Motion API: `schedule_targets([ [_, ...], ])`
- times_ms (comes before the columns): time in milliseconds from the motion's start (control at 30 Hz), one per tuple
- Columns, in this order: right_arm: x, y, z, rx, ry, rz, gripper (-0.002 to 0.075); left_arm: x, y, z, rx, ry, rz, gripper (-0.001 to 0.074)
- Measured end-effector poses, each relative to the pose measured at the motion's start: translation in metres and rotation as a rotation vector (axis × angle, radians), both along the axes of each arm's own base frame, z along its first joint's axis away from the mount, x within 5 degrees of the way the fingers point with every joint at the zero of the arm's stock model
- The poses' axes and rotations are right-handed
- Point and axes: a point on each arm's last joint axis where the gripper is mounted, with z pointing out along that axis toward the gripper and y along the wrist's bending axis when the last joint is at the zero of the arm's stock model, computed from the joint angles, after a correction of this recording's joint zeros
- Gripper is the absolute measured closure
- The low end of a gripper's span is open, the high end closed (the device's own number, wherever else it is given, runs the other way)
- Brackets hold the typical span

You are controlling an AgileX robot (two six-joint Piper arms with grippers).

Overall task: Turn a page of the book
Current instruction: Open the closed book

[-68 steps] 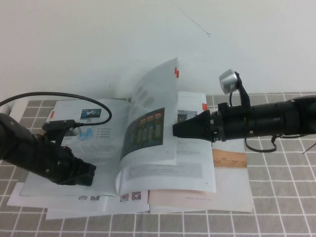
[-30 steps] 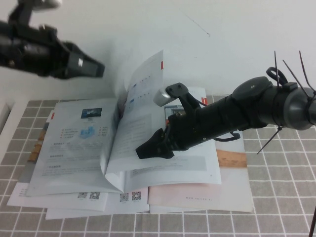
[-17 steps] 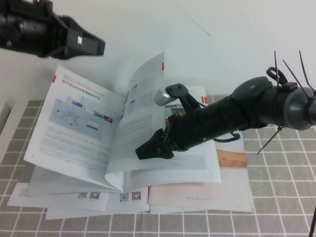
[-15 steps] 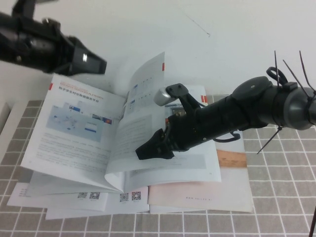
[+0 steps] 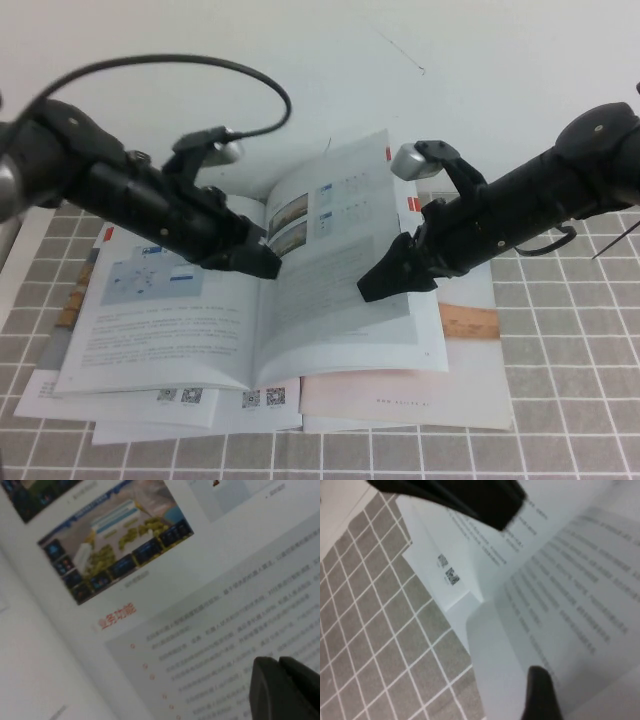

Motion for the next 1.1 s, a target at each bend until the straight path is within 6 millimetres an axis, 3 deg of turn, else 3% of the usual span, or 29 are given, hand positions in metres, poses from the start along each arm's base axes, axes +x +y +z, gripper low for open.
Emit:
schedule_targets([
  [167,-0.003,-0.001,0.0,0.0,0.043,0.012,0.0227,0.002,-0.039,-0.039,0.027,0.033,-0.053,0.0738],
  [333,0.004,-0.018,0.008,-0.016,0.053,0.034,0.0229,0.001,-0.062,-0.071,0.046,0.077,-0.074,0.0738],
  [500,0.022,-0.048,0.038,0.015,0.058,-0.002,0.0337,0.001,-0.071,-0.091,0.062,0.103,-0.076,0.0738],
  [600,0.032,-0.058,0.054,0.031,0.019,-0.028,0.0447,0.001,-0.073,-0.095,0.055,0.114,-0.072,0.0738],
  [700,0.031,-0.055,0.059,0.035,0.011,-0.015,0.0594,0.001,-0.073,-0.095,0.049,0.117,-0.067,0.0738],
  [800,0.027,-0.045,0.049,-0.024,0.024,0.03,0.0689,0.001,-0.075,-0.095,0.045,0.119,-0.066,0.0738],
  [867,0.027,-0.037,0.034,-0.081,0.058,0.04,0.0708,0.001,-0.075,-0.096,0.045,0.119,-0.066,0.0738],
  [1100,0.028,-0.008,-0.049,-0.208,0.239,0.06,0.0724,0.001,-0.075,-0.096,0.045,0.119,-0.066,0.0738],
])
